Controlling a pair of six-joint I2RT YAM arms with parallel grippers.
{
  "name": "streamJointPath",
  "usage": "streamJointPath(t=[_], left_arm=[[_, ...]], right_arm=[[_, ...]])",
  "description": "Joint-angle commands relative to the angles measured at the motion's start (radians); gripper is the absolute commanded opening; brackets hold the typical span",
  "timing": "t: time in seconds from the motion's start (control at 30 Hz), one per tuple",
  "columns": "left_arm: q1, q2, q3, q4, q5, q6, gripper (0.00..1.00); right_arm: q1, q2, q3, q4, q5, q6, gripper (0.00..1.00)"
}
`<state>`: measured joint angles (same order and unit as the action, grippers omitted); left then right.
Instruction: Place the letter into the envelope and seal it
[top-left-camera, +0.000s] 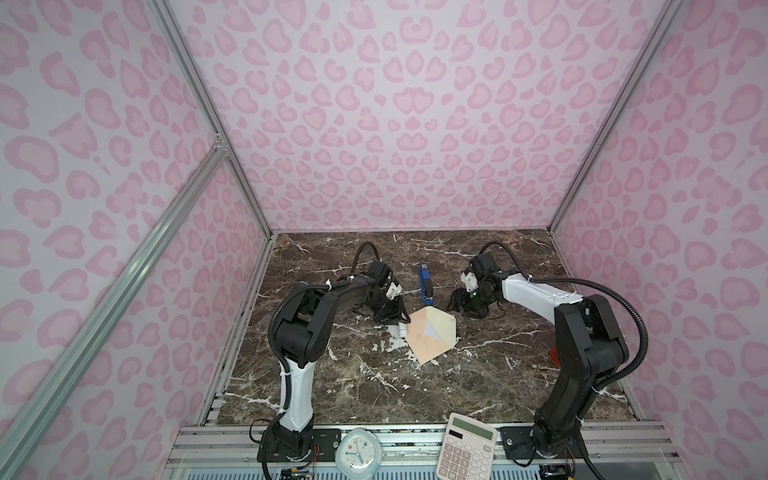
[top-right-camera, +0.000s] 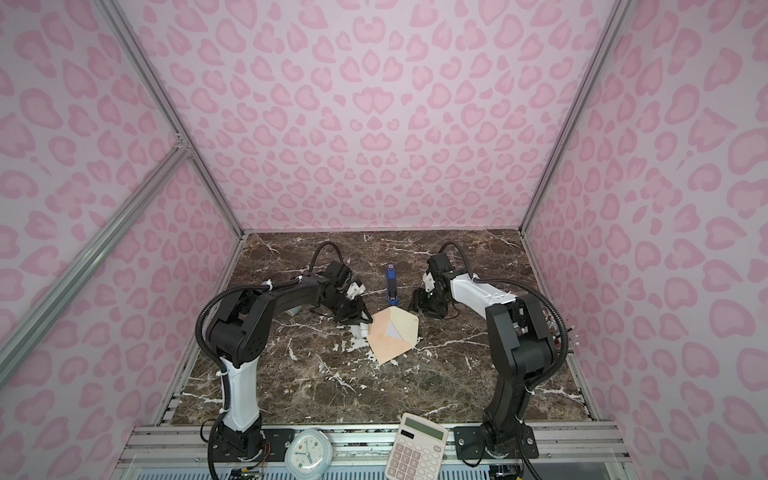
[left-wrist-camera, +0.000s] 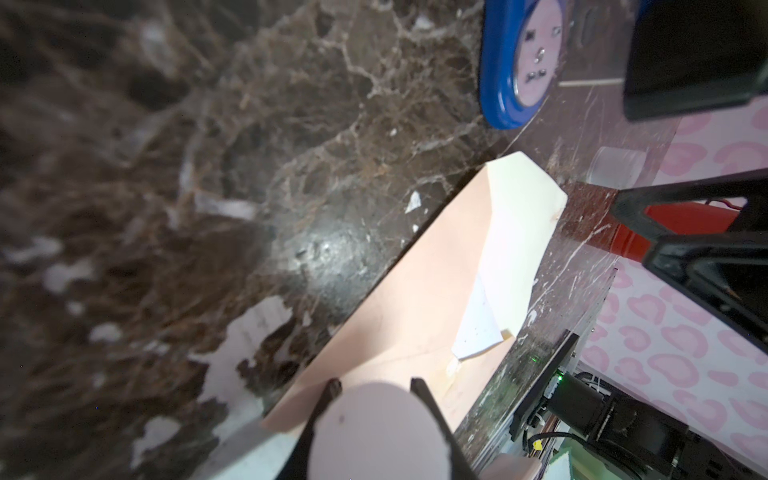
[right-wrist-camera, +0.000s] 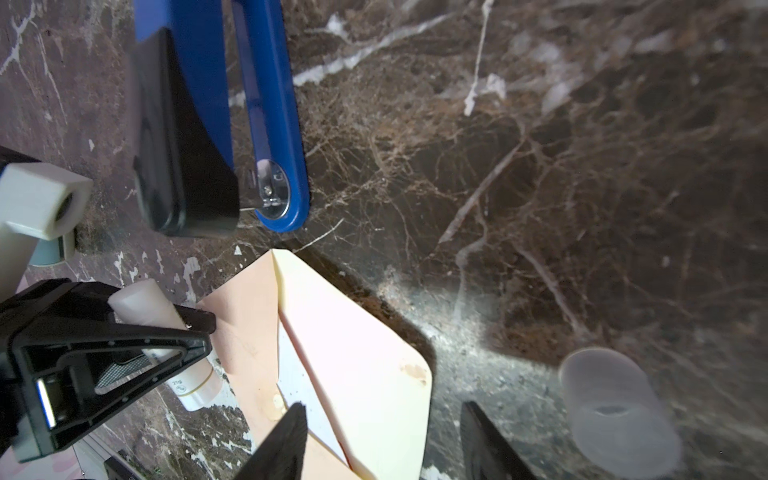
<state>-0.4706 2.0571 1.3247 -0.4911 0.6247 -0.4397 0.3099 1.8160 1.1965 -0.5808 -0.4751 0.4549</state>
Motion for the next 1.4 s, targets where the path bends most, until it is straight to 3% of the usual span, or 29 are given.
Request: streamJointPath(t=[0.0, 0.63, 1.03, 1.37], left_arm=[[0.005, 0.03, 0.01, -0.076, -0.105, 0.054, 0.07], [0.021, 0.06, 0.056, -0.117, -0.086, 0.096, 0.07], [0.02, 0.064, 0.045, -0.115, -0.085, 0.099, 0.07], [0.021, 0.063, 0.042, -0.116, -0.084, 0.102, 0.07]], right_arm=[[-0.007, 0.027, 0.009, -0.005, -0.025, -0.03, 0.63], [0.017, 0.088, -0.064, 0.047, -0.2, -0.049, 0.62], [0.045, 0.013, -0.083, 0.085, -0.327, -0.034, 0.6], [0.105, 0.007, -0.102, 0.104, -0.355, -0.006, 0.57]])
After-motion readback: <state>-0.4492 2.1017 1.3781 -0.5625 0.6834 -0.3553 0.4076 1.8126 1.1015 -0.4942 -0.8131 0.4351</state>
